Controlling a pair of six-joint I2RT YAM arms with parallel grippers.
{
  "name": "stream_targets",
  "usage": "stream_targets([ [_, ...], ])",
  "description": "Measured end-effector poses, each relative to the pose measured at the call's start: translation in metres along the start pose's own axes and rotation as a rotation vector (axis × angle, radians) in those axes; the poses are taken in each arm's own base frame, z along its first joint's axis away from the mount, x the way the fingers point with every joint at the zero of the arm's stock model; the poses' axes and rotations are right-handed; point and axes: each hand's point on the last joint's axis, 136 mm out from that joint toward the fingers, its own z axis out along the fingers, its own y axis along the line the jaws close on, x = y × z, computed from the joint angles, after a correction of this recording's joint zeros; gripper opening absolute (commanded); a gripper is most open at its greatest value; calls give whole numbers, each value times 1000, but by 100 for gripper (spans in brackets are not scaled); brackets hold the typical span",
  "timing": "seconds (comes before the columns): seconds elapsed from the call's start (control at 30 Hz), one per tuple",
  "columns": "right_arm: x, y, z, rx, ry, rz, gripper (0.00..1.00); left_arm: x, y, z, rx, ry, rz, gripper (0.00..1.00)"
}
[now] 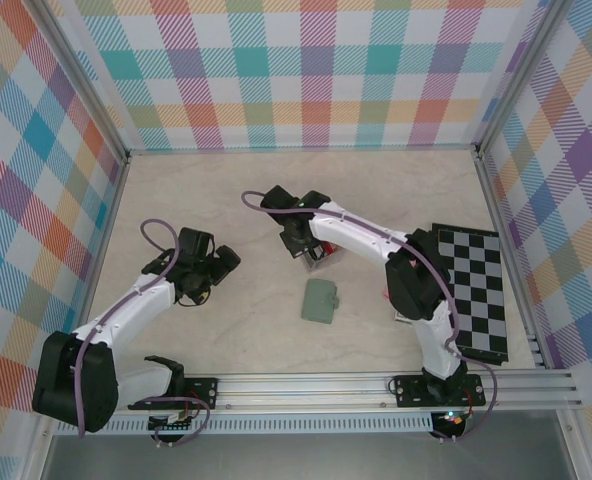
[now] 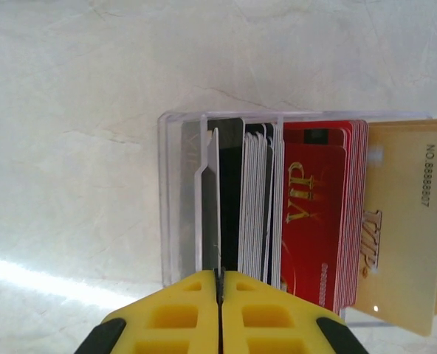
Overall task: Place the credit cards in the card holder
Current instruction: Pick up the credit card from the storage box.
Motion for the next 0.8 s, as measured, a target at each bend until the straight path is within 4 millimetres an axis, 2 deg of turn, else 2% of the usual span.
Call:
stream_targets([
  [0.1, 4, 1, -14, -66, -16, 43, 7, 2, -17, -2, 75, 28, 24, 95],
  [0.23, 11, -7, -43, -183, -76, 142, 7, 5, -53, -8, 236, 65, 54, 93],
  [0.33, 17, -23, -69, -293, -151, 265, 7, 10, -85, -14, 358, 103, 88, 93],
  [0.43, 24, -44, -85, -432, -230, 431, 7, 20, -122, -21, 473, 160, 135, 92],
  [0.57, 40, -68, -83, -586, -283, 645, 8, 40, -175, -28, 628, 256, 194, 90],
  [0.67, 48, -71, -81, -686, -294, 754, 9, 57, -205, -30, 713, 330, 215, 82],
  [0.8, 44, -73, -91, -803, -333, 836, 10, 79, -235, -31, 791, 415, 236, 71],
])
